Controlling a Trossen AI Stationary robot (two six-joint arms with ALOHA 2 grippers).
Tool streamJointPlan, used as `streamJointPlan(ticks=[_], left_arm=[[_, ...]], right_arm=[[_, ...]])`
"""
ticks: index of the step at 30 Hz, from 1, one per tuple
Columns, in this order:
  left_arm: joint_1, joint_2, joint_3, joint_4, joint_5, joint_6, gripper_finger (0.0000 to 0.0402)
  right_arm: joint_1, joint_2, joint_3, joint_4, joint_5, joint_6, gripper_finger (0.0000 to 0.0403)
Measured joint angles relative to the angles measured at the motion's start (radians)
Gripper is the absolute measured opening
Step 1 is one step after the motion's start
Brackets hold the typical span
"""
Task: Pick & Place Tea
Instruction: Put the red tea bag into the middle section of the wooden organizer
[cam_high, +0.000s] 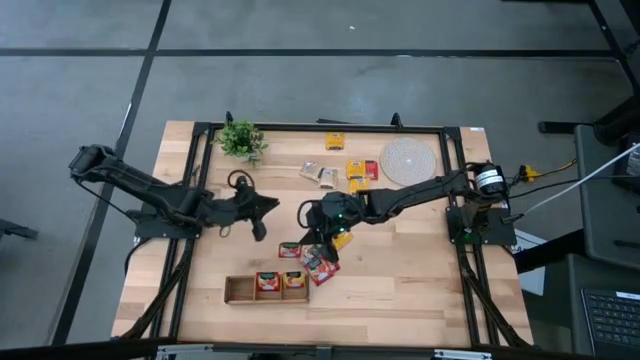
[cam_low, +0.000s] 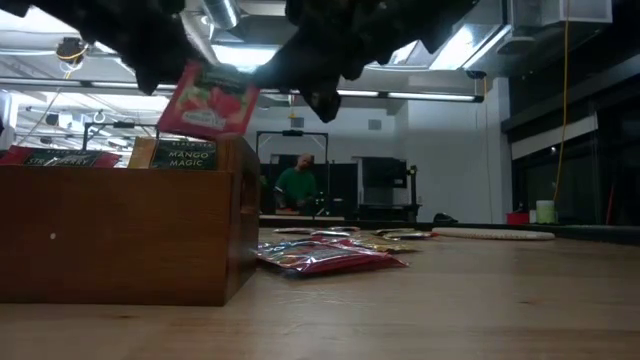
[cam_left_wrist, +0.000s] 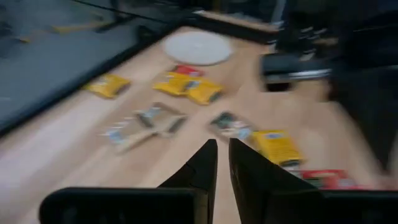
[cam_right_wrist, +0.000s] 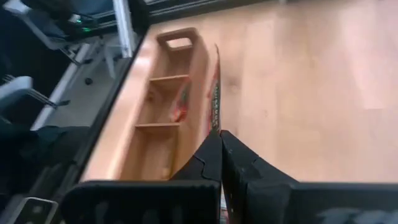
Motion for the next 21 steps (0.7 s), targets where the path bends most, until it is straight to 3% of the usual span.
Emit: streamJointPlan(ticks=[7,21], left_arm=[[0.000,-0.029,0.000,0.023,0.293,-0.048,0.0092],[0.016,0.097,0.000,0.040,0.335,0.018,0.0205]], right_arm=[[-0.033,0.000,0.000,0.002,0.055,-0.040,0.0000],[-0.044,0.000,0.000,0.014,0.052,-0.069,0.0000]])
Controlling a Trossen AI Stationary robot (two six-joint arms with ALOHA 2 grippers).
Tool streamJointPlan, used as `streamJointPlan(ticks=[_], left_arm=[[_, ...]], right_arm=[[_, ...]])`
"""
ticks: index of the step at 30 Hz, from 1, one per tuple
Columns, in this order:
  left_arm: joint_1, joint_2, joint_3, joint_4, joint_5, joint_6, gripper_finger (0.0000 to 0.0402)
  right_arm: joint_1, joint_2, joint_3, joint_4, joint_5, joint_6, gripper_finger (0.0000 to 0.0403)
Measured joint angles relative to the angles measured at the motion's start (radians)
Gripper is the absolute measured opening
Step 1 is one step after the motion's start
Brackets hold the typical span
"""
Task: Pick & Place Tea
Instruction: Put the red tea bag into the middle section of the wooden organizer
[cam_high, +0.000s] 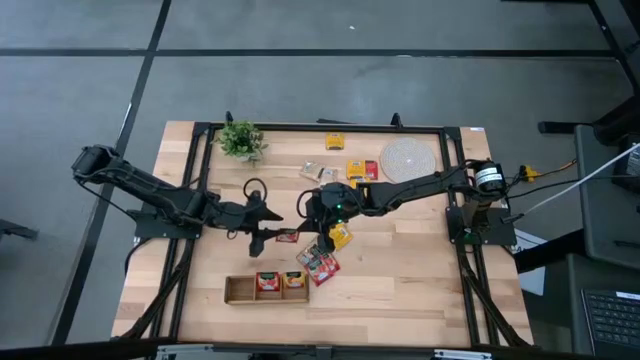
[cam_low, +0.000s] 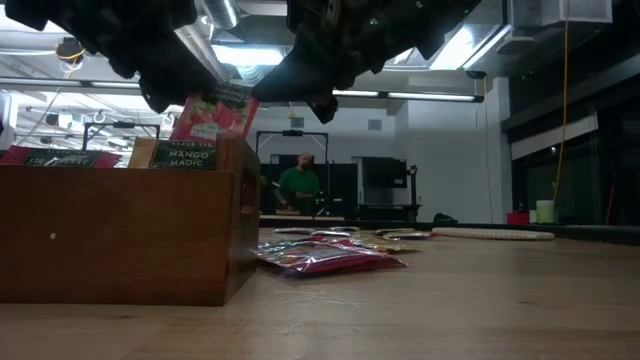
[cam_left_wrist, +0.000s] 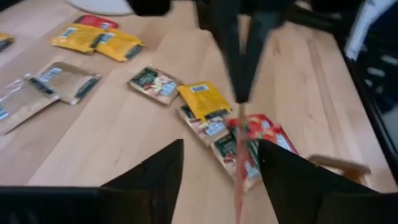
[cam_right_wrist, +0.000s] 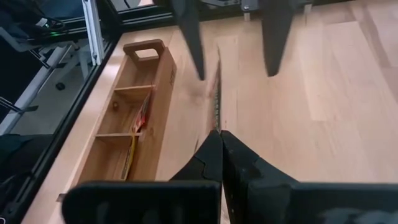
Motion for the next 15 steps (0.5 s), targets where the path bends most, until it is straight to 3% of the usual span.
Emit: streamJointPlan(ticks=[7,15], left_arm=[[-0.001,0.001,0.000,0.029,0.019,0.038,0.0184],[-0.001,0.001,0.000,0.041,0.052,0.026,0.0070]], right_arm=[[-0.005,0.000,0.000,0.001,0.000,-0.003,0.0000],[-0.005,0.000,0.000,0.007,0.000,-0.004,0.0002]])
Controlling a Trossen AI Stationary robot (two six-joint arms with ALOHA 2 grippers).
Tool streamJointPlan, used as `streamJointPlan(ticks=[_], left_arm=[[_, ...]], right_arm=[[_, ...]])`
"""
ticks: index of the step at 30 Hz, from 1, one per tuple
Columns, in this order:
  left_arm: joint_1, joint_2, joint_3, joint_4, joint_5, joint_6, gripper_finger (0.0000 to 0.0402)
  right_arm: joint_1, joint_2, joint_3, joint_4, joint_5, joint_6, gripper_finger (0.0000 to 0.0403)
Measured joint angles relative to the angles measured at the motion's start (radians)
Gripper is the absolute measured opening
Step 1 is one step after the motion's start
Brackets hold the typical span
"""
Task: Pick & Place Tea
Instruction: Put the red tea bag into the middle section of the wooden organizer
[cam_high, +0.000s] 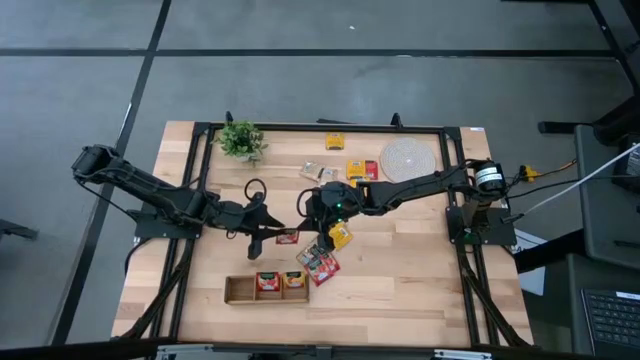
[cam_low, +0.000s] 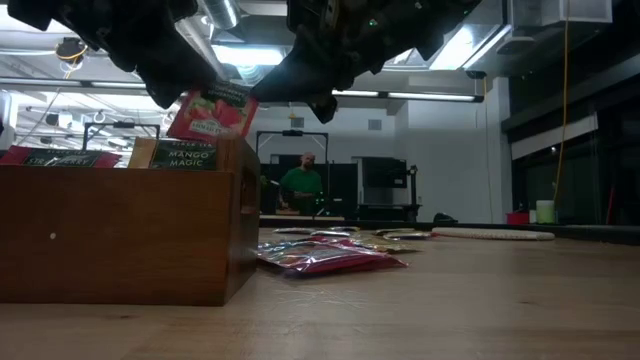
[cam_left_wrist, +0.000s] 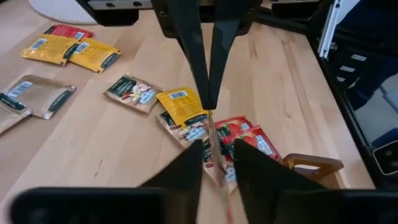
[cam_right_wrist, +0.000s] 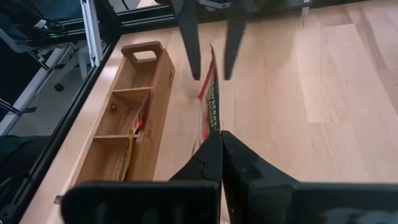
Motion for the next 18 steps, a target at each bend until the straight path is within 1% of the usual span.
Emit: streamJointPlan(ticks=[3,4,12,14,18], left_arm=[[0.000,0.000,0.000,-0.002,0.001,-0.019,0.0020],[0.000,0.000,0.000,-0.004,0.002,-0.026,0.0010],[0.000,0.000,0.000,-0.006,0.003,-0.043,0.0003],[0.000,0.000,0.000,-0.006,0.003,-0.053,0.0002],[-0.011,0.000,0.000,-0.012,0.015,-0.069,0.0003]], right_arm=[[0.000,0.000,0.000,0.010,0.000,0.000,0.0003],[0.000,0.000,0.000,0.011,0.000,0.000,0.0003],[0.000,0.000,0.000,0.011,0.000,-0.004,0.0005],[0.000,0.000,0.000,0.011,-0.006,-0.023,0.0011],[0.000,-0.003,-0.001,0.001,-0.101,-0.056,0.0039]])
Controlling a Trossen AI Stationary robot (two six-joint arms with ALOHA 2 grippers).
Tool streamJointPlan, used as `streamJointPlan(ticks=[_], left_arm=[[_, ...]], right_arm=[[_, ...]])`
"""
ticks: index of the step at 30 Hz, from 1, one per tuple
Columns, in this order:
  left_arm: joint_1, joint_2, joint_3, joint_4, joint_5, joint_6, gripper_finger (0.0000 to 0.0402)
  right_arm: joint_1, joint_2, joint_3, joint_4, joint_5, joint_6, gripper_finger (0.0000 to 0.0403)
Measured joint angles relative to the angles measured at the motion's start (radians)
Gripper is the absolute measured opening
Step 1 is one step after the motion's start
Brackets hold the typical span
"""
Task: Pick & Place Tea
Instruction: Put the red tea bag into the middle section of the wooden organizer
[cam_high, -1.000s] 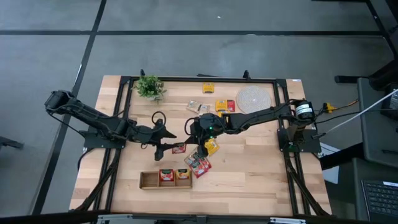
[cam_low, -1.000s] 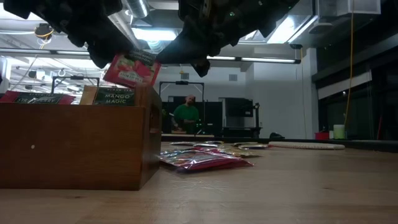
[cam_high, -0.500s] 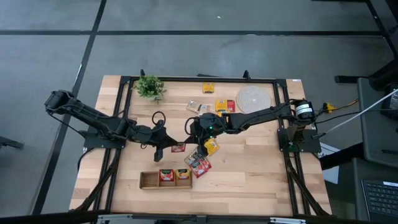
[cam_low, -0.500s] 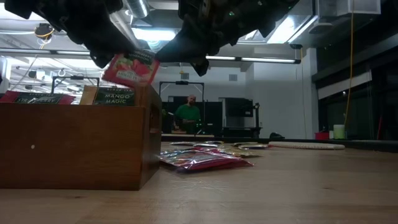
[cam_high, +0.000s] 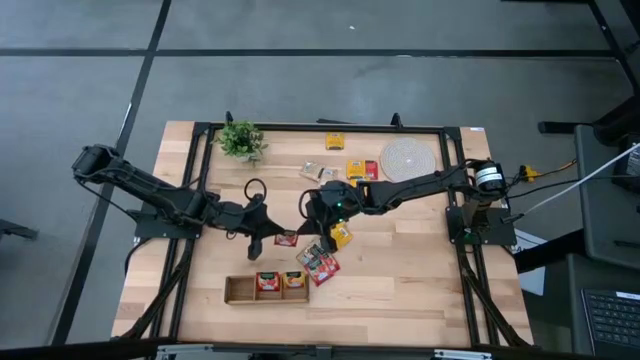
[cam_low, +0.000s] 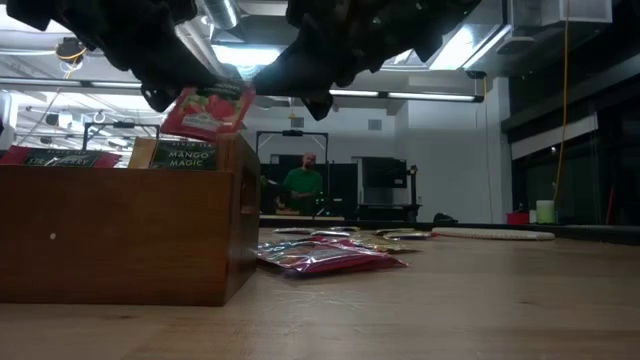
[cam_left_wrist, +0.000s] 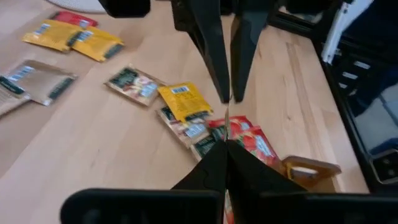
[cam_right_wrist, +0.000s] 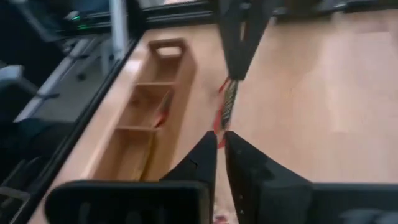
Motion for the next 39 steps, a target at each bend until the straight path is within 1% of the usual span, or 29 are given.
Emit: streamJointPlan(ticks=[3,7,15,18,21,25,28,32,37,39], left_arm=[[-0.029,0.000,0.000,0.001,0.006,-0.019,0.0002],[-0.080,0.000,0.000,0.006,-0.034,-0.071,0.0002],[-0.214,0.000,0.000,0.053,-0.117,-0.161,0.0002],[-0.283,0.000,0.000,0.091,-0.180,-0.180,0.0002],[-0.355,0.000,0.001,0.101,-0.245,-0.185,0.0002],[-0.433,0.005,0.001,0.110,-0.310,-0.220,0.0002],[-0.464,0.026,0.001,0.139,-0.306,-0.225,0.0002],[-0.473,0.090,0.001,0.191,-0.273,-0.235,0.0002],[-0.474,0.177,0.001,0.206,-0.277,-0.304,0.0002],[-0.480,0.202,0.001,0.201,-0.284,-0.334,0.0002]], right_arm=[[-0.005,-0.018,-0.001,-0.062,-0.050,-0.021,0.0061],[-0.021,-0.039,-0.010,-0.154,-0.056,-0.016,0.0080],[-0.025,-0.050,-0.011,-0.290,-0.032,-0.020,0.0075],[-0.026,-0.050,-0.011,-0.332,-0.030,-0.030,0.0070],[-0.026,-0.070,-0.043,-0.330,-0.030,-0.043,0.0065],[-0.025,-0.146,-0.136,-0.275,-0.037,-0.028,0.0059],[-0.026,-0.225,-0.240,-0.147,-0.030,0.011,0.0056],[-0.026,-0.331,-0.393,0.040,-0.026,0.071,0.0056],[-0.026,-0.427,-0.545,0.205,0.063,0.156,0.0056],[-0.026,-0.450,-0.586,0.224,0.084,0.187,0.0056]])
